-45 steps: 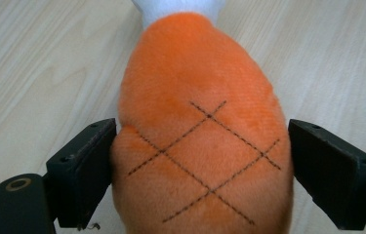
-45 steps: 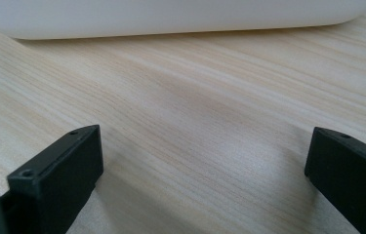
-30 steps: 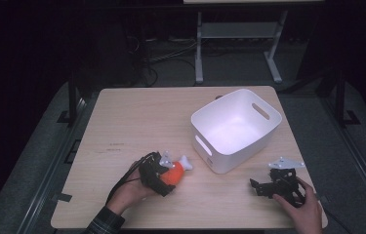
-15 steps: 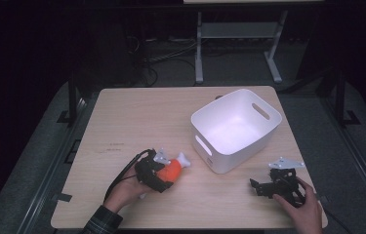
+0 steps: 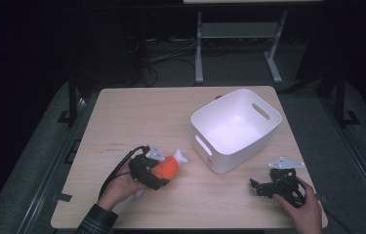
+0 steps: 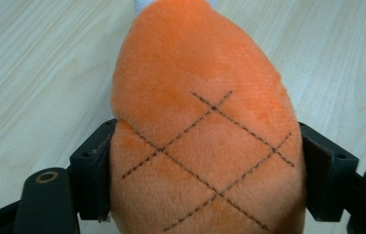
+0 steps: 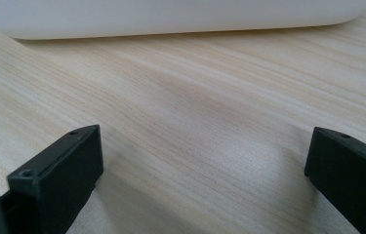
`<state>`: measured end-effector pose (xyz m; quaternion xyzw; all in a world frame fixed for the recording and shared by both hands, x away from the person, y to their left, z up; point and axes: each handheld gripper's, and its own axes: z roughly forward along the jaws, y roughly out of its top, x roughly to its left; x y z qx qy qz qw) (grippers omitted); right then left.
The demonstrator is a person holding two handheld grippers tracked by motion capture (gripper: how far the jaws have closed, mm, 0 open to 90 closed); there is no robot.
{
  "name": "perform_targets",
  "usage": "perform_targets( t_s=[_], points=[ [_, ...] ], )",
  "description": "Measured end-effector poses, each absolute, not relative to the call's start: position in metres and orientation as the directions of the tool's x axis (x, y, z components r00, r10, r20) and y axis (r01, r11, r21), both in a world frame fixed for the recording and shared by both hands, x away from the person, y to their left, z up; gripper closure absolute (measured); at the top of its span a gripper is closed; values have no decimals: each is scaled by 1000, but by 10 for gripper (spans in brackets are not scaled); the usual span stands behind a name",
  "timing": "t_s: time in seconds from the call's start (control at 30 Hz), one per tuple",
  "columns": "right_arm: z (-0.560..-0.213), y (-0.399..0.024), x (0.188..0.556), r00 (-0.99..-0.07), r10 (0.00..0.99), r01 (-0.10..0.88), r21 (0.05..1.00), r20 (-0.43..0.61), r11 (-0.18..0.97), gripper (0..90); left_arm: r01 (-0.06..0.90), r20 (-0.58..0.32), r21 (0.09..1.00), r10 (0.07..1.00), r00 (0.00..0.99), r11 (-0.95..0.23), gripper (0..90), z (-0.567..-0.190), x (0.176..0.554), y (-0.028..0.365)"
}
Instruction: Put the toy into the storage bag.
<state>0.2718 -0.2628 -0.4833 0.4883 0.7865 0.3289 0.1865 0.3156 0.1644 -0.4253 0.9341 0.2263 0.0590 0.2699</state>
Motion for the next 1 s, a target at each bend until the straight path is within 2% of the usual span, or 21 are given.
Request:
perform_targets(
  t_s=[1.0],
  points=[
    [-483, -263, 272, -454, 891, 645, 699, 28, 307, 2, 364, -47, 593, 421, 906, -718, 223, -385, 322, 175]
  ],
)
